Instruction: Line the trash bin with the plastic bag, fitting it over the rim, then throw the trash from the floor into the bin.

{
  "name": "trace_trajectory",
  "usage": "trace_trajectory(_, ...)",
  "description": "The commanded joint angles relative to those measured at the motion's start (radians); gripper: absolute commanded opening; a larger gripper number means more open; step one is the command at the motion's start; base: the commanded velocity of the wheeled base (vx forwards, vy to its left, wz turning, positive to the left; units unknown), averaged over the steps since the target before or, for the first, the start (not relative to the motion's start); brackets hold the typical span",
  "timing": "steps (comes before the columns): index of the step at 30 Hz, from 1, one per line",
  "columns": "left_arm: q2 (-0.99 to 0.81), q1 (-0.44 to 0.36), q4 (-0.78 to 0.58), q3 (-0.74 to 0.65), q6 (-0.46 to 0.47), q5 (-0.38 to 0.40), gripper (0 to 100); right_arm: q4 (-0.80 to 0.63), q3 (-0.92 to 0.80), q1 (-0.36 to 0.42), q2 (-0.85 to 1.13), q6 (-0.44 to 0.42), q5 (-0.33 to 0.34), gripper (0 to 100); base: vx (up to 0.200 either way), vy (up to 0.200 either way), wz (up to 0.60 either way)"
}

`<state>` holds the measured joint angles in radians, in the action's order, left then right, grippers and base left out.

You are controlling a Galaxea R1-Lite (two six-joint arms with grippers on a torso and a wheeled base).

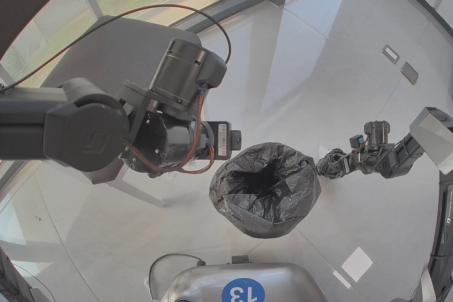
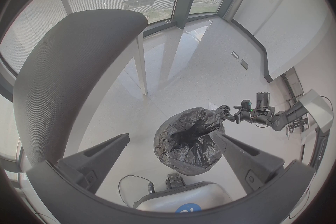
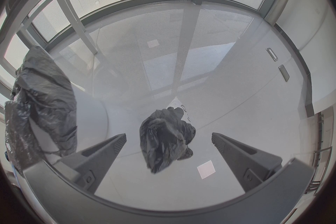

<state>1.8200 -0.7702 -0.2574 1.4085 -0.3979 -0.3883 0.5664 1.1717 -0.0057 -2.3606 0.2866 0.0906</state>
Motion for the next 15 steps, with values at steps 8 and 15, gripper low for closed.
trace_trajectory(8, -0.015, -0.004, 0.007, -0.002, -0.002, 0.000, 100, -0.006, 0.148, 0.000, -0.135, -0.024, 0.000, 100, 0.000, 0.000, 0.00)
trace_trajectory(15, -0.015, -0.004, 0.020, -0.003, -0.010, 0.000, 100, -0.005, 0.240, -0.010, -0.189, -0.027, 0.001, 100, 0.000, 0.000, 0.00)
